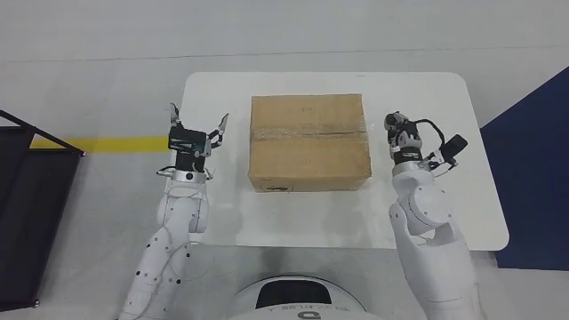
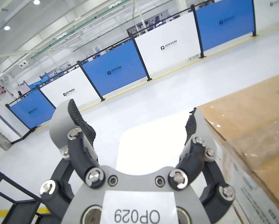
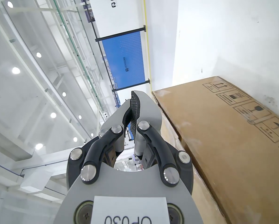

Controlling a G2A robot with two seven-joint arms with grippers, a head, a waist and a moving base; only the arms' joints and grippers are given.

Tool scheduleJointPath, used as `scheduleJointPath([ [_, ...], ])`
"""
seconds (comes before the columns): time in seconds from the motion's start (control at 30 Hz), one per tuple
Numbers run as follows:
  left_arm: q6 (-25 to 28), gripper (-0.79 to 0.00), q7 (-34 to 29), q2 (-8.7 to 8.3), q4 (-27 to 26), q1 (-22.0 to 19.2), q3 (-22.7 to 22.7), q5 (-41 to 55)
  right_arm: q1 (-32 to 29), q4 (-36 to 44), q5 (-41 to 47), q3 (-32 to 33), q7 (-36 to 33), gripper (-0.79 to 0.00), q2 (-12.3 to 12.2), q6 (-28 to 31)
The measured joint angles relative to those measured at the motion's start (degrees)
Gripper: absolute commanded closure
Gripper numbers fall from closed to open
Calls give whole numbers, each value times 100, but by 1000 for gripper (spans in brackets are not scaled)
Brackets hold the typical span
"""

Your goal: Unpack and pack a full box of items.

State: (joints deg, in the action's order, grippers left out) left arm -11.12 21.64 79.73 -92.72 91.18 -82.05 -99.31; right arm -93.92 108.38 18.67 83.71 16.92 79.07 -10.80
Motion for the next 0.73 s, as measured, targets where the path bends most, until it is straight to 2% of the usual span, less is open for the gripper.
scheduleJointPath([
  [0.1,101,-785,-109,-53,51,54,-387,83,146,-319,180,-71,268,0,49,311],
  [0.13,137,-785,-153,-72,112,42,-536,128,194,-417,213,-121,374,-25,68,357],
  [0.17,173,-785,-162,-86,165,30,-643,161,223,-477,210,-165,452,-311,80,354],
  [0.2,214,-785,-150,-101,222,17,-744,187,248,-524,190,-212,534,-785,92,329],
  [0.23,250,-785,-128,-113,277,6,-838,204,267,-562,167,-257,624,-785,102,290],
  [0.27,257,-785,-120,-116,289,4,-854,206,272,-571,160,-269,647,-14,105,276],
  [0.3,258,-785,-117,-115,291,4,-850,205,272,-572,159,-270,650,-45,105,272],
  [0.43,253,-785,-118,-114,284,5,-836,202,269,-567,161,-265,638,-323,104,275],
  [0.53,253,-785,-119,-114,284,5,-836,202,269,-567,161,-265,638,-498,104,276],
  [0.73,253,-785,-119,-114,284,5,-836,202,269,-567,161,-265,638,-732,104,276],
])
